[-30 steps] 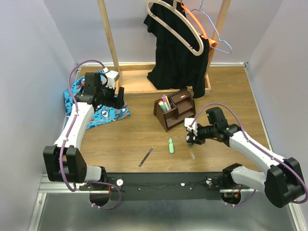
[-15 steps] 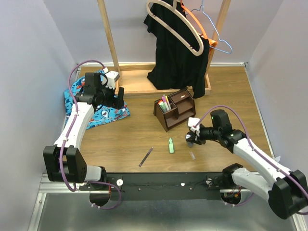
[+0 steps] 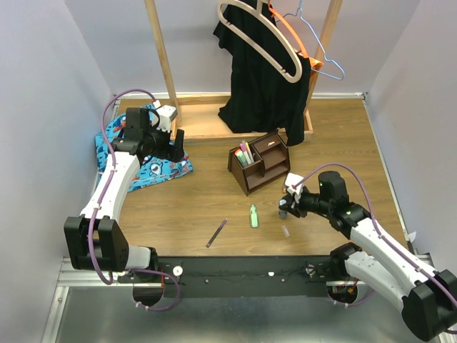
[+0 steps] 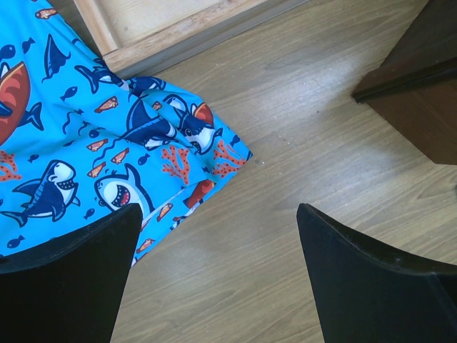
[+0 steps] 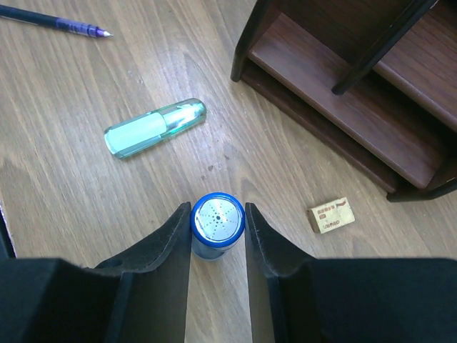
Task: Sort the stationery into containers
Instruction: Pick up the stationery from the center of the board.
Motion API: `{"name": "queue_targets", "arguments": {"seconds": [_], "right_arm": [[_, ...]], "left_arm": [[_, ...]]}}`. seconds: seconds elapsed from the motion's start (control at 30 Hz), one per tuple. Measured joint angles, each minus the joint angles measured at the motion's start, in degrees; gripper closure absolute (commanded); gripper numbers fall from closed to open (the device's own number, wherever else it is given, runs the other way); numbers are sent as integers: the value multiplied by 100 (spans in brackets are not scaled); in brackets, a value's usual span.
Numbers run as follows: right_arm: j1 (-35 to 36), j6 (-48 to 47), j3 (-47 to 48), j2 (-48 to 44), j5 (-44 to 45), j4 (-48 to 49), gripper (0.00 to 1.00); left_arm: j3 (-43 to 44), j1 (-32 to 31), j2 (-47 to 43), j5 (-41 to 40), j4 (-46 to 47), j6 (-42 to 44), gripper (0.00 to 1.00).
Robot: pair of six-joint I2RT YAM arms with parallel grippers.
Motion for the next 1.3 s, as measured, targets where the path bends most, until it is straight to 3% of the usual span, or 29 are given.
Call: {"name": "queue_targets", "arguments": {"seconds": [1.1, 1.3], "right_arm": [[0, -271, -111, 439, -11, 195, 99], [0, -190, -267, 553, -223, 688, 99]], "left_arm": [[-2, 0, -2, -2, 0, 2, 1], [-2, 0, 0, -7, 0, 2, 1]]}}
